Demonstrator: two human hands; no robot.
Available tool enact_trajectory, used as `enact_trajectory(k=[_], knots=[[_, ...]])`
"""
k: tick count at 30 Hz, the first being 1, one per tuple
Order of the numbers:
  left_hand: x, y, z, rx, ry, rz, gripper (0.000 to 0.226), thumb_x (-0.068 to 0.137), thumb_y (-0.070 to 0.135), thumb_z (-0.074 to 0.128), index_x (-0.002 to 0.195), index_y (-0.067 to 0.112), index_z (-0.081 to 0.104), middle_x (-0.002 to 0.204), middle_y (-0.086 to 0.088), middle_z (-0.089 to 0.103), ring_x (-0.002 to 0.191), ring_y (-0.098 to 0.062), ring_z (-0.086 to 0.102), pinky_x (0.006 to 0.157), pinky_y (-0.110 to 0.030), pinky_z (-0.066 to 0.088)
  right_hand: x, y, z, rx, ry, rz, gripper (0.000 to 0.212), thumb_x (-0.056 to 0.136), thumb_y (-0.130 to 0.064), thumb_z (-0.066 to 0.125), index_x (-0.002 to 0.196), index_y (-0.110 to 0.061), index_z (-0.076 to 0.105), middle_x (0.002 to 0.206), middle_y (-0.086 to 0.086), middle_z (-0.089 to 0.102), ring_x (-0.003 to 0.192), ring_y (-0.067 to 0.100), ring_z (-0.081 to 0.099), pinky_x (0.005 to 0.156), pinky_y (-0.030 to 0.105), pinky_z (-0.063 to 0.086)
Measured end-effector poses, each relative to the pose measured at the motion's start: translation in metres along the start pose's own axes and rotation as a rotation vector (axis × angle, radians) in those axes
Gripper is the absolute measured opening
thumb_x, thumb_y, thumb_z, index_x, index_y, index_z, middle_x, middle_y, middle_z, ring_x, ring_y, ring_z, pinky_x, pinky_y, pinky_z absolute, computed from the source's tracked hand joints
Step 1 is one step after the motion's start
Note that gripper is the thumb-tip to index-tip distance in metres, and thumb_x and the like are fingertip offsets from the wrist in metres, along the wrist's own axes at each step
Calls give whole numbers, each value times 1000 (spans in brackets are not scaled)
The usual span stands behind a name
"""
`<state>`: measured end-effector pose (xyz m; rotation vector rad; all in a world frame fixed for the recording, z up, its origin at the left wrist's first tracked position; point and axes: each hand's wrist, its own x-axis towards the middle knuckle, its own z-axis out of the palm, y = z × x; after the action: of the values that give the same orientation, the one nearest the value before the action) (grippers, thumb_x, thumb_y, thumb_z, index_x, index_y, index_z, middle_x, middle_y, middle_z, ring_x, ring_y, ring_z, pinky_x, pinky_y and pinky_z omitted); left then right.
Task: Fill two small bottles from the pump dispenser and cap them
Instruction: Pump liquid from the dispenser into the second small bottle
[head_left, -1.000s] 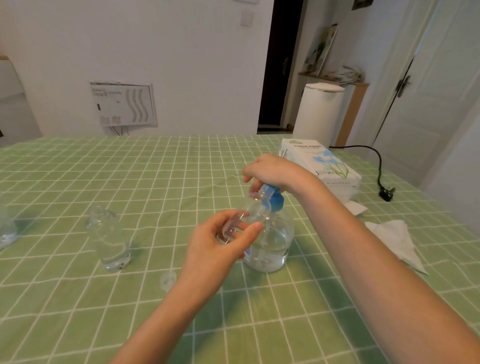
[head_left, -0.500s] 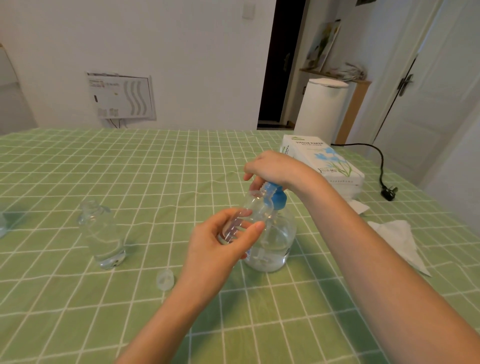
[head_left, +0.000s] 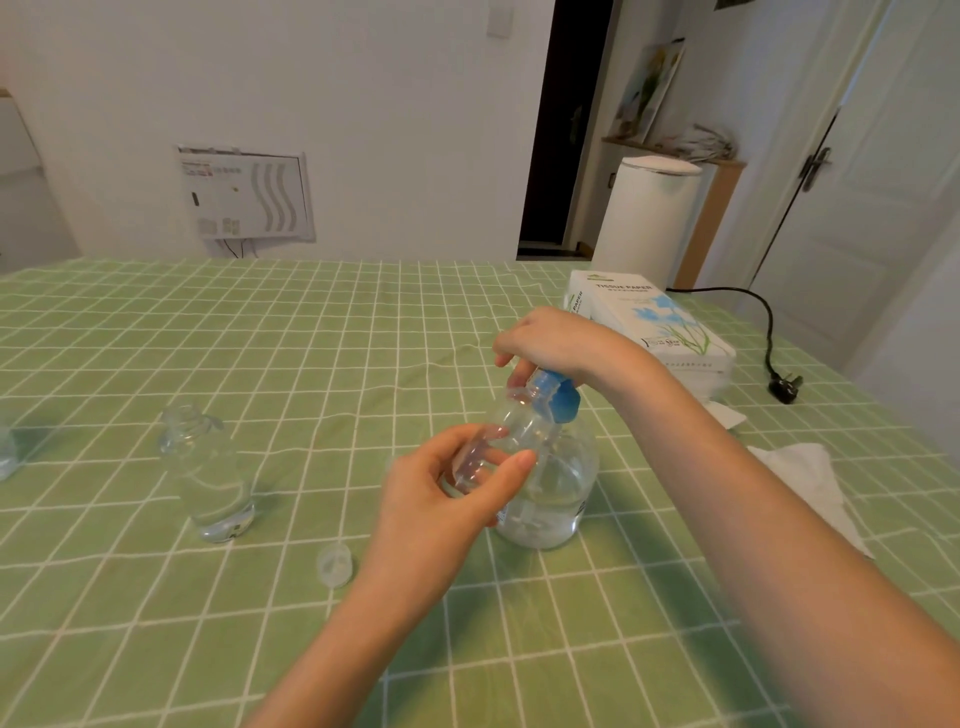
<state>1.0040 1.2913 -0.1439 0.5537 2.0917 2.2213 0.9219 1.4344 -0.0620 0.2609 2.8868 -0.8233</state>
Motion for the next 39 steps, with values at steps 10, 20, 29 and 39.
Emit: enact_trajectory(k=[10,20,29,39], knots=[[-1,1,1,1,-4,-2,25,67,40,69,89,31,69,73,11,71,60,0,63,52,-12,49,0,-2,-1,-4,-8,6,20,92,-26,47,90,-16,64,108,12,68,98,28,61,61,27,39],[-2,-1,-1,-7,10,-30,15,75,23,72,90,26,69,69,9,70,57,-1,59,51,-13,49,-1,1,6,5,-9,-5,19,92,-24,46,91,-17,63,111,16,68,92,26,58,85,36,46],[-1,4,1,-16,6,-23,21,72,31,72,93,28,69,74,10,71,59,1,63,51,-11,48,1,-4,-3,-32,2,-13,31,92,-30,46,107,-10,65,111,15,69,96,25,61,68,28,44],[-2,1,3,-40,12,-39,15,73,28,72,88,28,69,68,11,70,55,1,60,48,-11,45,0,0,1,8,-18,6,18,91,-25,47,82,-20,62,109,12,68,95,26,61,69,29,43]])
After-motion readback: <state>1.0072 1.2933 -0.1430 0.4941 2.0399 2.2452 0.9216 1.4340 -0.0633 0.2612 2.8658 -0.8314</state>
